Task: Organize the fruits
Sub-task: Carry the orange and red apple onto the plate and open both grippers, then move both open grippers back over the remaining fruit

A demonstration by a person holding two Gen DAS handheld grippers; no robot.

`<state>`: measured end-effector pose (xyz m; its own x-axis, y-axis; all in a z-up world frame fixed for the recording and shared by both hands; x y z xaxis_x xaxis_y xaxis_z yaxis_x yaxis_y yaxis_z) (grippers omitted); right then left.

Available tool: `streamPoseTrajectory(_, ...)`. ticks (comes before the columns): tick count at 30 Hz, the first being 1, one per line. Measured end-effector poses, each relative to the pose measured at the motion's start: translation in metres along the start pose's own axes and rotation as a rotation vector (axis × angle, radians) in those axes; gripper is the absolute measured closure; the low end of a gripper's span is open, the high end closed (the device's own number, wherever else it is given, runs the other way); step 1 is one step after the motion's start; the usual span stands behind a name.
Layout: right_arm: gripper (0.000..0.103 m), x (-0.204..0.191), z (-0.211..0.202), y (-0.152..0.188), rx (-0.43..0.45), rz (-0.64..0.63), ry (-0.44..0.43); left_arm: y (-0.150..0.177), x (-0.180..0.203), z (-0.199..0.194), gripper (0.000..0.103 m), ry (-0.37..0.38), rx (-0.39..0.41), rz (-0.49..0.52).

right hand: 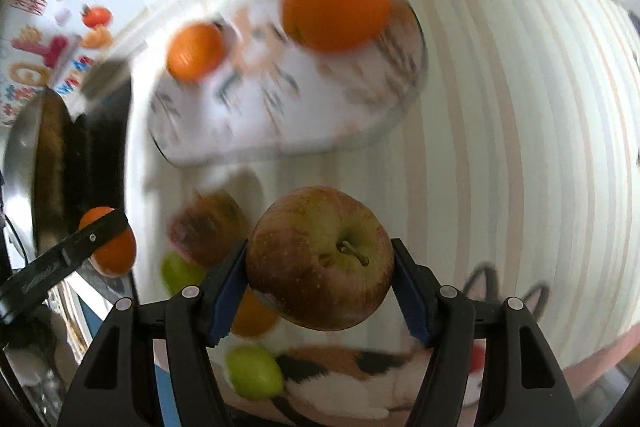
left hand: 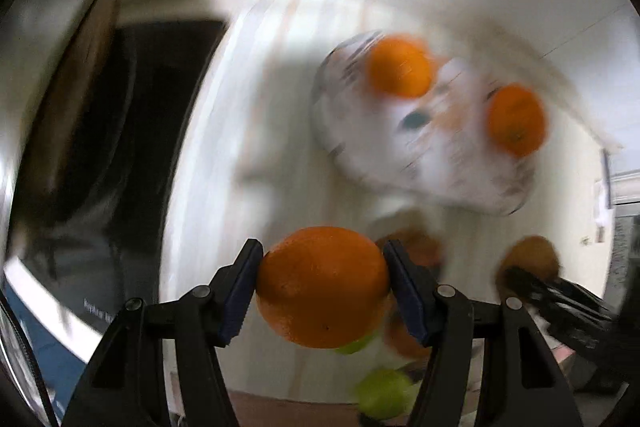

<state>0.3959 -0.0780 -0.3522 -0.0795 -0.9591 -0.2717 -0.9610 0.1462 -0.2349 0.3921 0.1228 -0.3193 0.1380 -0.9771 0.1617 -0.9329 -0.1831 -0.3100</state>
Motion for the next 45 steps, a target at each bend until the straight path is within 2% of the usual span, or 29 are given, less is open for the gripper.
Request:
streamPoseTrajectory(3, 0.033, -0.015, 0.001, -0.029, 0.038, -0.026, -0.004, -0.027, 0.026, 0.001, 0.043, 0.041, 0.010, 0.026)
streamPoseTrajectory(7, 0.033, -0.027, 0.019, -0.056, 0.041, -0.054, 0.001, -0.060, 0.040, 0.028, 0.042, 0.039, -0.020, 0.057)
streamPoseTrajectory(13, 0.033, -0.029, 0.055, -0.067, 0.007, -0.093, 0.052, -0.069, 0.035, 0.065, 0.042, 0.007, -0.115, 0.059)
streamPoseTrajectory(21, 0.033, -0.026, 0.068, -0.072, -0.008, -0.064, 0.044, -0.069, 0.031, 0.085, 0.042, -0.003, -0.174, 0.048)
streamPoseTrajectory(23, 0.032, -0.027, 0.070, -0.072, -0.020, -0.062, 0.039, -0.069, 0.031, 0.083, 0.041, -0.004, -0.160, 0.059)
streamPoseTrajectory(25, 0.018, -0.028, 0.067, -0.071, -0.025, -0.072, 0.047, -0.070, 0.034, 0.080, 0.027, 0.002, -0.148, 0.063)
streamPoseTrajectory(26, 0.014, -0.028, 0.064, -0.071, -0.022, -0.070, 0.049, -0.071, 0.034, 0.077, 0.018, 0.006, -0.144, 0.063)
streamPoseTrajectory(27, 0.011, -0.027, 0.062, -0.071, -0.024, -0.071, 0.047, -0.071, 0.034, 0.073, 0.016, 0.008, -0.136, 0.064)
streamPoseTrajectory(33, 0.010, -0.022, 0.036, -0.069, 0.007, -0.069, 0.069, -0.067, 0.030, 0.043, 0.016, 0.000, -0.087, 0.077)
streamPoseTrajectory(42, 0.009, -0.017, -0.030, -0.059, 0.136, -0.115, 0.179, -0.056, 0.027, -0.020, 0.016, -0.048, 0.055, 0.097)
streamPoseTrajectory(45, 0.009, -0.021, -0.053, -0.053, 0.165, -0.121, 0.183, -0.048, 0.024, -0.044, 0.016, -0.046, 0.100, 0.106)
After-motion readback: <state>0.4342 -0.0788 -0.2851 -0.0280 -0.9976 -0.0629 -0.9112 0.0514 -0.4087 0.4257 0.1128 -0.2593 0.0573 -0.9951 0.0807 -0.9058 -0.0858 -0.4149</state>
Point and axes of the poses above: each gripper's, at about its wrist camera, not at the fingertips, and z roughly the way its jaws point, x to its right, y to its underside, the point moved 7 cm from there along z, roughly the way its jaws point, and after that the axes turned 11 degrees about x, right-handed, at the moved point
